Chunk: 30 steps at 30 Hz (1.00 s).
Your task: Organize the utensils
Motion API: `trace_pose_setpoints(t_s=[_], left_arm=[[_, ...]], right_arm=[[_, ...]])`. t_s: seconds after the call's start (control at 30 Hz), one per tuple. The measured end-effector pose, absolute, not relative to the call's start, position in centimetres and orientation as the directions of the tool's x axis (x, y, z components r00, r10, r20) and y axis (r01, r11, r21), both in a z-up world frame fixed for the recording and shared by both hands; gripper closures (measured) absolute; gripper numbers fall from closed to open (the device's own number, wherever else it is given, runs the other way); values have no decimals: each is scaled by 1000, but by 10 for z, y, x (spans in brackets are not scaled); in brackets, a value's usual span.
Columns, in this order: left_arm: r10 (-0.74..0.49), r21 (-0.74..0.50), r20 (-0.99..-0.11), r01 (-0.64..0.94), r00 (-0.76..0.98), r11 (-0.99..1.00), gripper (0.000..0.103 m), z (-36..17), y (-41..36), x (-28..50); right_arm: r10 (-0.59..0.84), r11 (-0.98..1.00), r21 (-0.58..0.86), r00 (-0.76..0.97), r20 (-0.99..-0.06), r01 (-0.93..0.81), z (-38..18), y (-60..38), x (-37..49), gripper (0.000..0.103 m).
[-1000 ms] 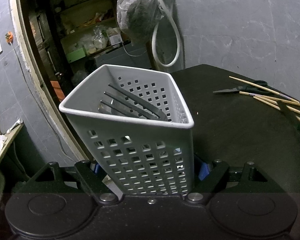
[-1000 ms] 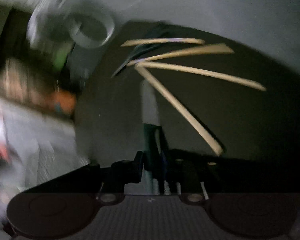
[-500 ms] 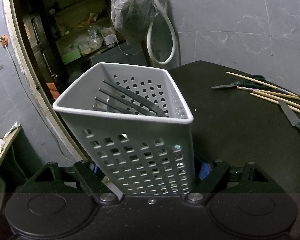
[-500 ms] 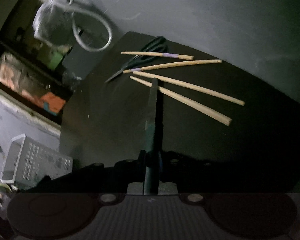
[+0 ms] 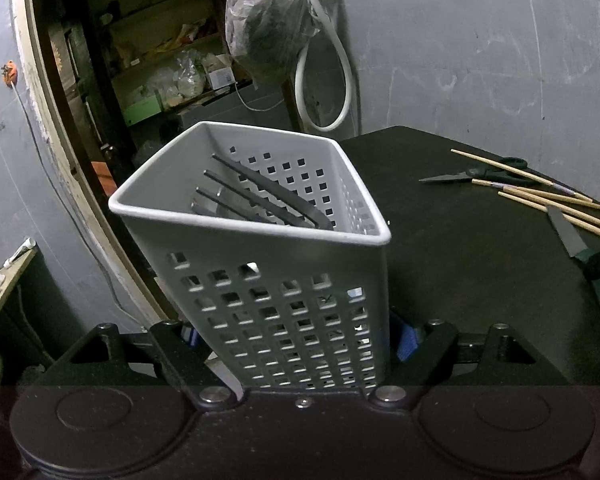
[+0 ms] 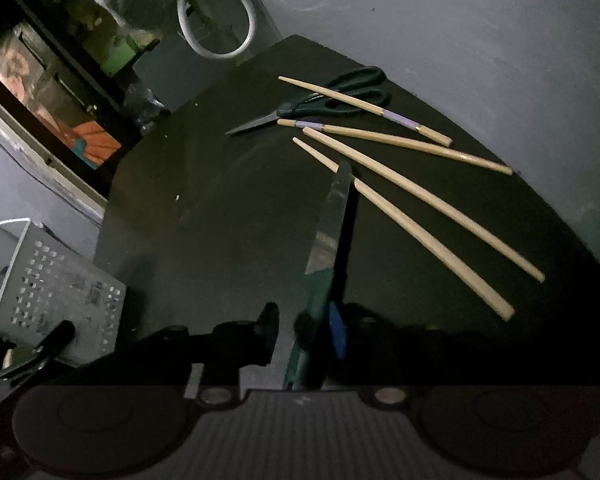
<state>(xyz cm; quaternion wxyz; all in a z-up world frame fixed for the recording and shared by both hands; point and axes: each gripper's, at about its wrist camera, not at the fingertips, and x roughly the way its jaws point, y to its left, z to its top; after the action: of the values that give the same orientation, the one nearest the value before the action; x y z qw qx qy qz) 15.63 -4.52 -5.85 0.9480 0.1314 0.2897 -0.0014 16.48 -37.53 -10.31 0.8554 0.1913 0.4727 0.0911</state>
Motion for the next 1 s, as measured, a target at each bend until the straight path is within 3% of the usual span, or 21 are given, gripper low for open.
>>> trace_pose_setpoints(t_s=[0.03, 0.13, 0.3, 0.43, 0.67, 0.8, 1.0], left_arm=[[71, 245, -548, 79, 833, 966, 19, -58, -45, 156], [62, 236, -543, 82, 837, 968, 20, -58, -43, 155], [52, 224, -535, 82, 843, 971, 20, -58, -40, 153], [46, 218, -535, 85, 844, 972, 20, -59, -37, 151], [42, 208, -537, 84, 843, 975, 21, -59, -36, 152], [41, 204, -539, 84, 841, 975, 21, -58, -36, 152], [40, 203, -540, 84, 841, 975, 21, -59, -35, 152]], right_arm=[[313, 925, 380, 530, -788, 19, -102, -370, 168, 86], [254, 960, 277, 520, -815, -34, -99, -351, 176, 87], [101, 966, -38, 510, -854, -254, -89, -300, 172, 89], [42, 946, -136, 526, -849, -295, -89, -284, 169, 89], [-74, 779, -431, 616, -784, -456, -96, -247, 141, 91], [-85, 697, -507, 644, -760, -506, -101, -235, 129, 92], [-36, 762, -409, 597, -801, -502, -95, -244, 145, 92]])
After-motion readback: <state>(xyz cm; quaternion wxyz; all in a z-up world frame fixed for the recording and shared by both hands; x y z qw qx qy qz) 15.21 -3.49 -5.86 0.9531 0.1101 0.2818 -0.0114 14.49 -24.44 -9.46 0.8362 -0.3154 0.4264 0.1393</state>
